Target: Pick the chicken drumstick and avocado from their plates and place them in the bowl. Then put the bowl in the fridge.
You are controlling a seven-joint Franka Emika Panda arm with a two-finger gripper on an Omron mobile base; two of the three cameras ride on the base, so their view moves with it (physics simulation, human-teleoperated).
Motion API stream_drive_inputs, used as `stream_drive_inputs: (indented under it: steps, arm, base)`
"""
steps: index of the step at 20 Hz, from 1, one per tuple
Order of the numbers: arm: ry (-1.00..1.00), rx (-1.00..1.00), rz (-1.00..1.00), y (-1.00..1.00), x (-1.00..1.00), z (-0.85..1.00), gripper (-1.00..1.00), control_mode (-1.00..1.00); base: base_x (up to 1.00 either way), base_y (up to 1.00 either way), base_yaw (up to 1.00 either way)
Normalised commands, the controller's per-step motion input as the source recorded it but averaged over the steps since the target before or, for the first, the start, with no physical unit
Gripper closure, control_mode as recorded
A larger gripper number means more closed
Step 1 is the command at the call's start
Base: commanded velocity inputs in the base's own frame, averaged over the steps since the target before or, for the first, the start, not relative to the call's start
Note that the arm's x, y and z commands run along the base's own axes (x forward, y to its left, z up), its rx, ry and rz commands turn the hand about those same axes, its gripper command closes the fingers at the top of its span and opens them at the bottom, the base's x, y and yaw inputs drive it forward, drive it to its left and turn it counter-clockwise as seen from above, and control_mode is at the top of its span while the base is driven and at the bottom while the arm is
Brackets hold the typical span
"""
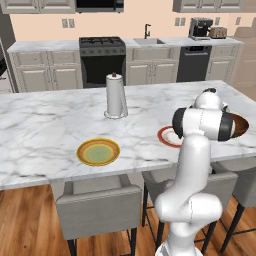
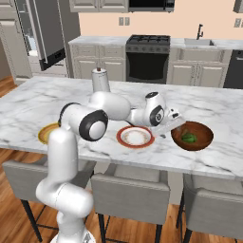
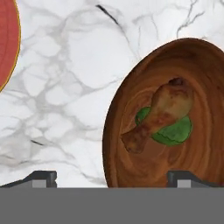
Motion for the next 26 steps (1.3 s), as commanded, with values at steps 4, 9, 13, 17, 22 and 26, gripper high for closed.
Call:
stream_drive_inputs:
  steps: [4,9,13,17,22,26]
  arm:
    - [0.26,-0.10,0.19,-0.18,0.25,-0.19,-1.00,-1.00]
    - [0.25,-0.01,0.14,-0.10,0.09,-0.16,-1.00,-1.00]
    - [0.26,0.00,0.09,-0.10,0.00,-0.14,-1.00,-1.00]
    - [0.20,0.00,0.07,-0.12,0.00,-0.07,1.00,-1.00]
    - [0.13,0.05,0.05,-0.09,0.00,-0.06,1.00,-1.00]
    - [0.07,0.18,0.00,0.00,-0.07,-0.03,1.00,-1.00]
  base:
    - [0.00,0.00,0.00]
    - [0.00,0.00,0.00]
    - [0.00,0.00,0.00]
    - [0.00,0.00,0.00]
    - [0.00,0.00,0.00]
    - [0.00,0.00,0.00]
